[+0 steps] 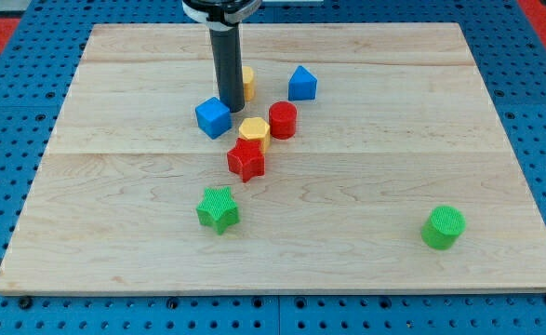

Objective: Slide the red circle down and right

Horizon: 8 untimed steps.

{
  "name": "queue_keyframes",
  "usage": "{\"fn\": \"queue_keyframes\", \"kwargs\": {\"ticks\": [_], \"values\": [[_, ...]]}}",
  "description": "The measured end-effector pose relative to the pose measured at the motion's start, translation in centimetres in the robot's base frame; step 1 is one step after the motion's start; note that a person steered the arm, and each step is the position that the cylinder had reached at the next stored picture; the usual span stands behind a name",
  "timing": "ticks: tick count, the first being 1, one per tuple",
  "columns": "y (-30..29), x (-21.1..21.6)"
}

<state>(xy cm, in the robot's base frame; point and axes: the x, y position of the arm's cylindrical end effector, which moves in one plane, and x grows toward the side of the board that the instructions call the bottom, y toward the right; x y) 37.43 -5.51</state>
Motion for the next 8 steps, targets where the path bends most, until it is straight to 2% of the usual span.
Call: {"fn": "queue_keyframes", "kwargs": {"ticks": [1,2,4,5,6,7,8], "values": [[0.8,2.0],[0.6,0.8],[-8.3,-2.7],[-10.2,-3.2],[-7.2,-7.1],[-0.6,-8.9],[3.2,-5.6]]}}
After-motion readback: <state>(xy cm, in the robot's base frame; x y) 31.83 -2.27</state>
